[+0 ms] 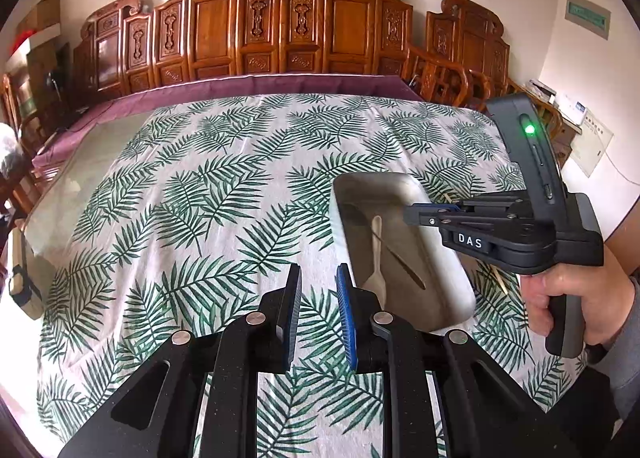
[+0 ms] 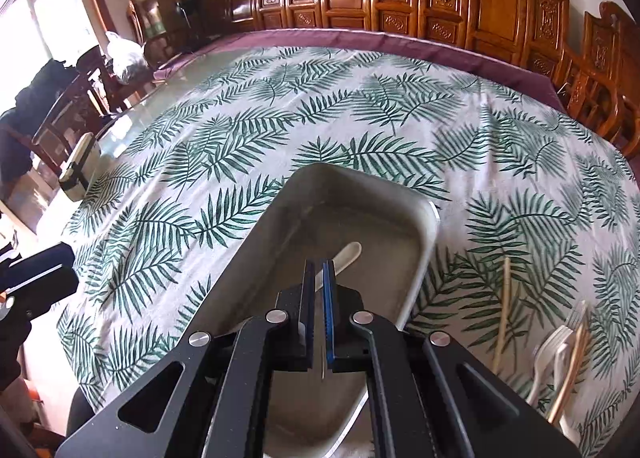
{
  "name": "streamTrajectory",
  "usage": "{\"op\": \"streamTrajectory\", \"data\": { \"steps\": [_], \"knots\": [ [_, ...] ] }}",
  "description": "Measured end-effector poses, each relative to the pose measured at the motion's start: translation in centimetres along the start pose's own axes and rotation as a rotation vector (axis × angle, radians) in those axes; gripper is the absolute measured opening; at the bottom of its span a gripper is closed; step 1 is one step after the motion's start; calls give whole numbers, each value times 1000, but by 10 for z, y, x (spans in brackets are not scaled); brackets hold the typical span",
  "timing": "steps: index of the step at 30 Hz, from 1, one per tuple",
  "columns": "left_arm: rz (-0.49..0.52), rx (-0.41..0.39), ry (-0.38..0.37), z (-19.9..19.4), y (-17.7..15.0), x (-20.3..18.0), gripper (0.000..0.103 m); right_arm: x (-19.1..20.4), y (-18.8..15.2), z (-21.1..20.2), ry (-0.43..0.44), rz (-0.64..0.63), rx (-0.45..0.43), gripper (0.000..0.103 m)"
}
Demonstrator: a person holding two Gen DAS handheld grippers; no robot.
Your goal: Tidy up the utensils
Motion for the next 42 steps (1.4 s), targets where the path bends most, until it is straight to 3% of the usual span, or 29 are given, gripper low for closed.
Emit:
{"op": "streamTrajectory", "data": {
  "steps": [22,27,36,42],
  "knots": [
    [76,-45,-80,-34,2,-90,17,-64,-86,-159,-79,43,-151,6],
    [98,-47,-107,-38,0,-114,18,-85,-99,-183,-106,62,-180,17],
    [139,-40,-152,-39,-8,-154,18,-132,-118,-195,-145,105,-177,18],
    [157,-16,-175,-28,-14,-180,18,-167,-144,-174,-158,146,-124,18]
  ]
}}
Point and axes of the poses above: each gripper's, at about its wrist camera, not at the fingertips, and z roughly the way its jaws point, x to its left, y to its top, the point moved 2 cm from there along z, roughly the way its jaws point, and after that the axes turned 15 degrees about y, right-handed, at the moved point
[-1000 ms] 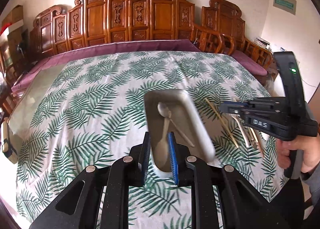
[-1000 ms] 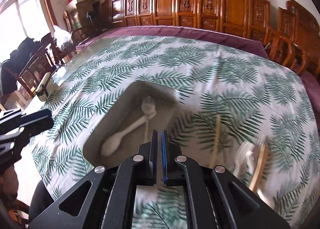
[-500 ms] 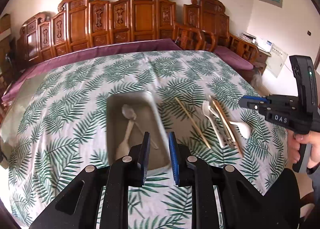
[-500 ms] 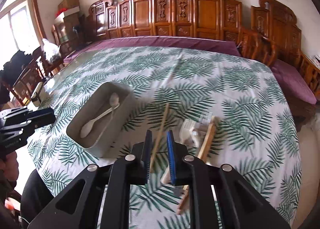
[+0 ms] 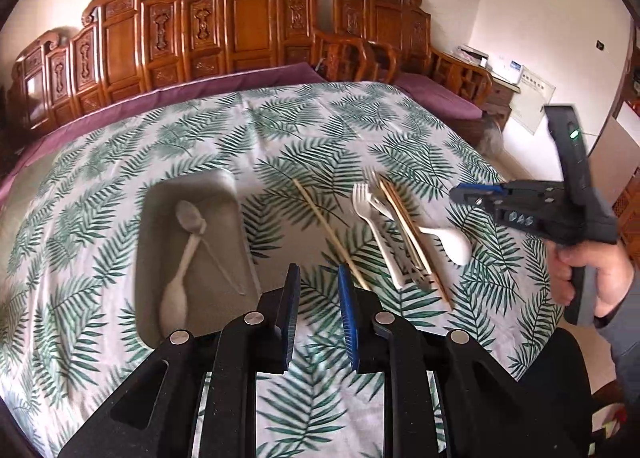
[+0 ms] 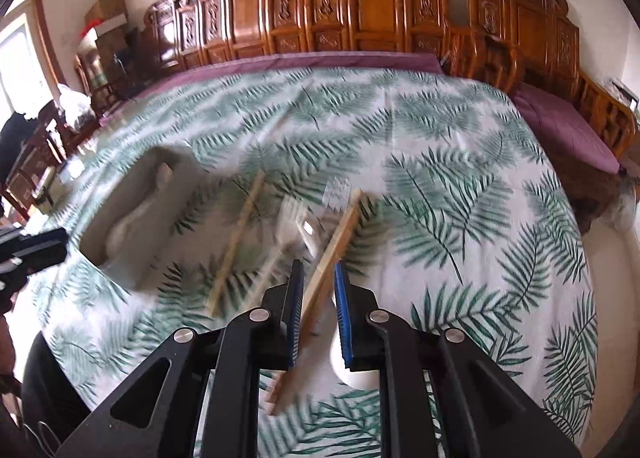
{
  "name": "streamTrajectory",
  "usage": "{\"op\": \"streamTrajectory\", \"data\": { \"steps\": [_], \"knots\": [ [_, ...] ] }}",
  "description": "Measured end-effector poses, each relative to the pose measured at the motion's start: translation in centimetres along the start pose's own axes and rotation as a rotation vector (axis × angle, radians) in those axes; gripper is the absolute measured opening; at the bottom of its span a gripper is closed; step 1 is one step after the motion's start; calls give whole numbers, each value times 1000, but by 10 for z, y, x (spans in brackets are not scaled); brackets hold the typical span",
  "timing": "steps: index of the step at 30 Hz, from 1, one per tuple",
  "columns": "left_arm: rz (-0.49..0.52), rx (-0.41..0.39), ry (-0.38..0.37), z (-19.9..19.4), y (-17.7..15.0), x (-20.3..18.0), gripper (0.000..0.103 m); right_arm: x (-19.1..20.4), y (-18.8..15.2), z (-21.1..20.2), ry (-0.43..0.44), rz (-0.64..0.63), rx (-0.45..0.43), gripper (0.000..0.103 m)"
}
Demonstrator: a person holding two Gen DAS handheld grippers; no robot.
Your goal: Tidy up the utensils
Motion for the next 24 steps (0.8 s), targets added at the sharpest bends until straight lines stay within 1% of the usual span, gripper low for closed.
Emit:
{"op": "streamTrajectory", "data": {
  "steps": [3,7,9,11,15,18,20,22,23,24],
  "knots": [
    [3,15,-12,9,-3,-10,18,-11,-10,16,-18,-7,48,18],
    [12,37,-19,19,-7,-19,18,-19,-17,38,-25,-53,120,18],
    [17,47,-19,22,-10,-22,18,-22,-17,47,-27,-71,149,25],
    [21,53,-21,23,-13,-23,18,-24,-17,54,-22,-82,177,28],
    [22,59,-20,23,-14,-24,18,-23,-16,65,-34,-110,229,28],
    [19,64,-20,23,-16,-24,18,-21,-18,72,-66,-139,265,29],
    [19,67,-19,24,-17,-24,18,-20,-19,72,-69,-148,265,29],
    [20,70,-19,23,-19,-25,18,-19,-20,71,-89,-160,262,31],
    [18,71,-19,22,-20,-25,18,-20,-21,70,-90,-155,259,32],
    [17,72,-20,22,-21,-25,18,-23,-21,69,-82,-124,255,32]
  ]
}}
Point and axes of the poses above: each gripper's, at about its wrist camera, not at the fingertips, and z roughly the way its jaws point, x to its left, y to its top, the point moved 2 cm from there along z, roughly the way its jaws point, and after that the axes turned 15 degrees about y, right-handed, at the moved point
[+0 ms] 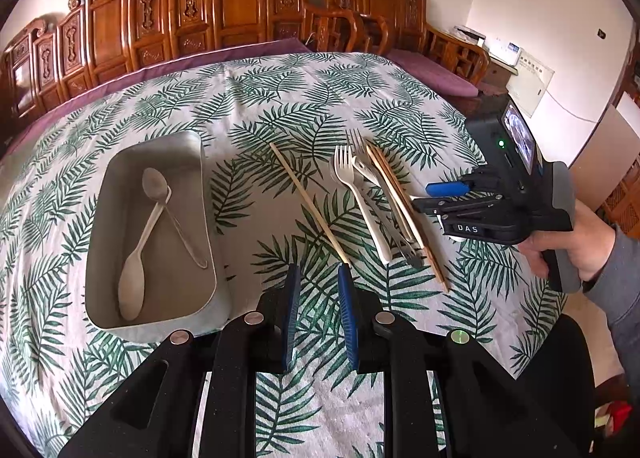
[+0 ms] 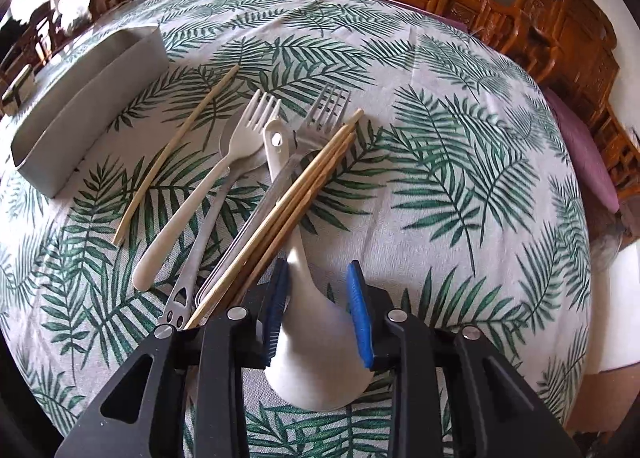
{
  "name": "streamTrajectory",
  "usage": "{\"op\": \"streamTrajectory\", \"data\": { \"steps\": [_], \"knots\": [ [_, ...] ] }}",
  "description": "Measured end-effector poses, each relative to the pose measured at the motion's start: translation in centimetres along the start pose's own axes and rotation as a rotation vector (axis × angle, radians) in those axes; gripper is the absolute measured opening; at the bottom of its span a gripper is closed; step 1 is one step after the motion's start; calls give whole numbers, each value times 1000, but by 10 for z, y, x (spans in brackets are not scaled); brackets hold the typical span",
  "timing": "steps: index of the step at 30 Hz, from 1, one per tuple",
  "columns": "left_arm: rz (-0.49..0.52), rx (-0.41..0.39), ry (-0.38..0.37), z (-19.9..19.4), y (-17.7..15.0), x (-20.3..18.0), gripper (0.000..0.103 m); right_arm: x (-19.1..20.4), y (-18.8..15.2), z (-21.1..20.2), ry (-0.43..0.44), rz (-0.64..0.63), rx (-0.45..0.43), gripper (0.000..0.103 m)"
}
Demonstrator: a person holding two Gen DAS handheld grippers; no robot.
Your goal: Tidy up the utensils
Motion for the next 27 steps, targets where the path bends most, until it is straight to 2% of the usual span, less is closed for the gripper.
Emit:
{"op": "streamTrajectory", "data": {
  "steps": [4,6,7,12,27],
  "knots": [
    [7,0,2,-4,-2,-2,18,-2,-5,-4,14,29,10,27],
    [9,-6,4,-8,-1,-3,18,-2,-7,-8,22,40,11,14],
    [8,-8,3,-9,0,-3,18,-2,-8,-9,25,48,10,12],
    [8,-18,-3,-15,3,-8,18,-4,-12,-25,20,74,-23,5],
    [2,-20,-1,-20,1,-11,18,17,12,-55,52,8,-118,4]
  ]
}}
Point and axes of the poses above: each gripper's, at about its wrist camera, not at the fingertips, and z roughly the way its jaws point, x to its left, y to its top, the point moved 2 cm from there along z, roughly the way its jaws point, and after that the axes turned 15 degrees about y, right-handed, at the moved point
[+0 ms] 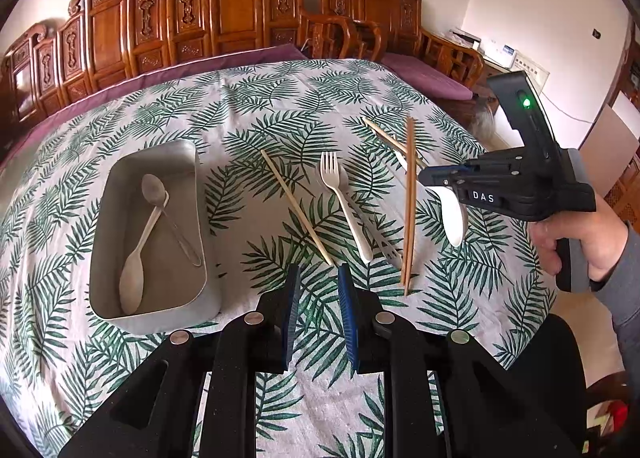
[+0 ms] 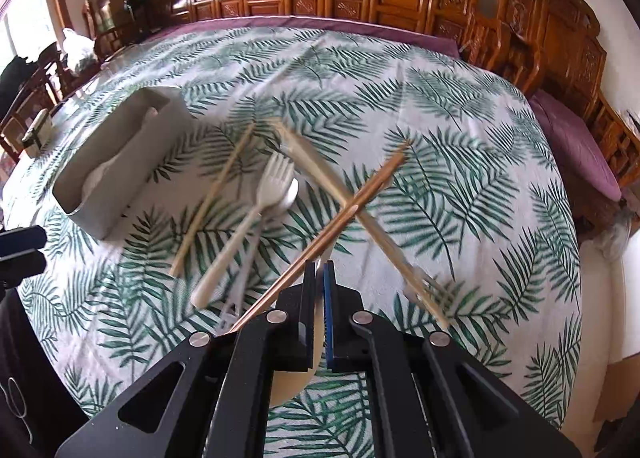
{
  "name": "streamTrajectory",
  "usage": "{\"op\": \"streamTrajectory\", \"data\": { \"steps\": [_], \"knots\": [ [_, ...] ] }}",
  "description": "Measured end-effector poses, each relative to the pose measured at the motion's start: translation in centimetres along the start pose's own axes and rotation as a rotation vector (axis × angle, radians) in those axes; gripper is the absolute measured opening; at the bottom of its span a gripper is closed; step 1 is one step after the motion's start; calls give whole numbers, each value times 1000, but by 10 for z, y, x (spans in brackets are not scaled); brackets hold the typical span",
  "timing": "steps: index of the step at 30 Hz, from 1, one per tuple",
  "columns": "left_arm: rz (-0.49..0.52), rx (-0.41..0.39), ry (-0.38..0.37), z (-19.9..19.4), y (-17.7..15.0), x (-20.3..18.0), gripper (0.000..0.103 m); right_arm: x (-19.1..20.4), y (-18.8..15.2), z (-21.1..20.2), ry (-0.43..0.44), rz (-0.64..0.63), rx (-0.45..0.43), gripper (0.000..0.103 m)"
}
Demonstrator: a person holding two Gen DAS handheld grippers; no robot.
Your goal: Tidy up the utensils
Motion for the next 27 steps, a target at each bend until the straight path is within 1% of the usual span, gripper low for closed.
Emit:
{"op": "streamTrajectory", "data": {
  "steps": [8,13,16,21,27],
  "knots": [
    [-11,-1,-1,-1,-1,4,18,17,16,-3,25,-27,-33,4],
    [-17,0,0,0,-2,5,22,29,31,-10,28,-53,-67,3],
    [-17,1,-1,2,-2,5,22,30,36,-12,31,-56,-72,3],
    [-9,12,1,9,-2,1,22,26,28,-8,29,-47,-55,3],
    [-10,46,12,23,-12,1,22,17,5,-3,40,-17,-36,3]
  ]
}}
Point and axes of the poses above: each gripper's, at about its wrist camera, not at the fingertips, and z roughly the way its jaws point, x to its left, y to its top, the point moved 2 cm from there along z, roughly the way its jaws point, and after that the axes turned 15 degrees about y, right-handed, at the moved point
